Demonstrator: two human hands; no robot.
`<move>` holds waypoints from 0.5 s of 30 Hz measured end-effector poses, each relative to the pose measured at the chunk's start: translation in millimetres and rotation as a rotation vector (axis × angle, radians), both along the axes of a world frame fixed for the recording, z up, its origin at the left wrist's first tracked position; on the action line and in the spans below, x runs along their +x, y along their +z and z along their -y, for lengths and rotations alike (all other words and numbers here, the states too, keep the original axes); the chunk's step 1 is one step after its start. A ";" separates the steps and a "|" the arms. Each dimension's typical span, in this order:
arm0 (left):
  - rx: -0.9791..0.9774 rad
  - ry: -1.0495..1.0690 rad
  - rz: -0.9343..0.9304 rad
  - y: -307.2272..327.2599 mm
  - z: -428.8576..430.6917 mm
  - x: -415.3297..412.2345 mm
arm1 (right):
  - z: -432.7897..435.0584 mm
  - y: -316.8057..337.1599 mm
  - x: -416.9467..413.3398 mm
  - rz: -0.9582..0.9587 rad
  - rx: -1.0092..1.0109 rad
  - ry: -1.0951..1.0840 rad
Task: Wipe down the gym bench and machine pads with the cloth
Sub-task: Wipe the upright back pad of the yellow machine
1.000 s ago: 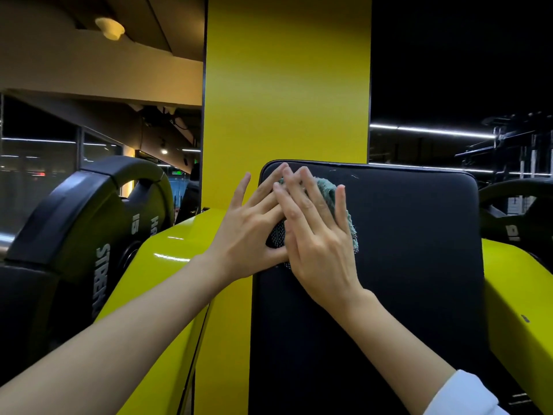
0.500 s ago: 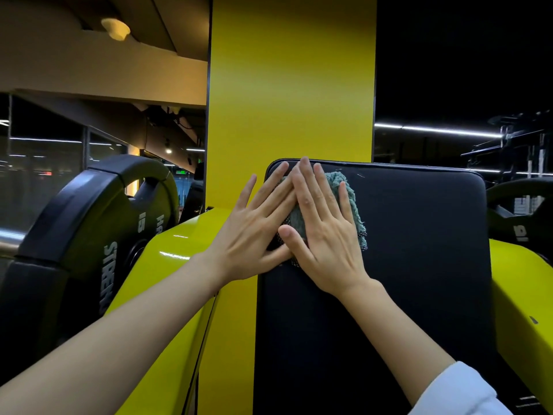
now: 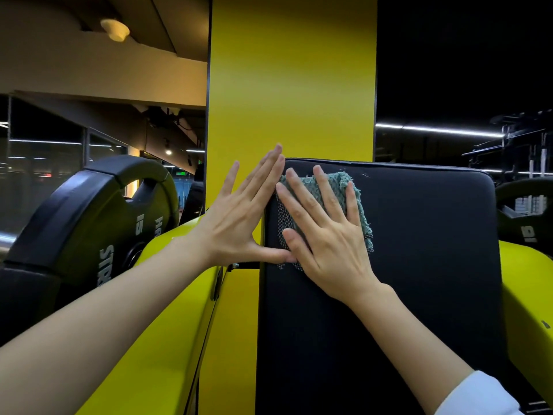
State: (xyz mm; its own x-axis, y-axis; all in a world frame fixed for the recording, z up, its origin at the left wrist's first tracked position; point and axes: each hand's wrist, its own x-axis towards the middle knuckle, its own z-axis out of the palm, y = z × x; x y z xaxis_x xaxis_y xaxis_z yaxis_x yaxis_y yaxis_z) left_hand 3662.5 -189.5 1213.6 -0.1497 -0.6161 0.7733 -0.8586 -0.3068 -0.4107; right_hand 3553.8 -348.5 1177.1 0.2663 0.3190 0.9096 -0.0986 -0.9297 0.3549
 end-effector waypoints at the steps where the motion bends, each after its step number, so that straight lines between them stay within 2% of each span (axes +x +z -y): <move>1: 0.010 0.004 0.000 1.7 -1.2 1.0 | 0.7 -0.3 0.5 0.000 -0.019 -0.026; 10: 0.025 0.105 0.070 6.6 -1.7 3.6 | -1.2 8.7 6.4 0.056 0.032 -0.149; 15: 0.031 0.084 0.002 5.7 0.1 -0.1 | -10.8 26.9 15.5 0.087 0.127 -0.127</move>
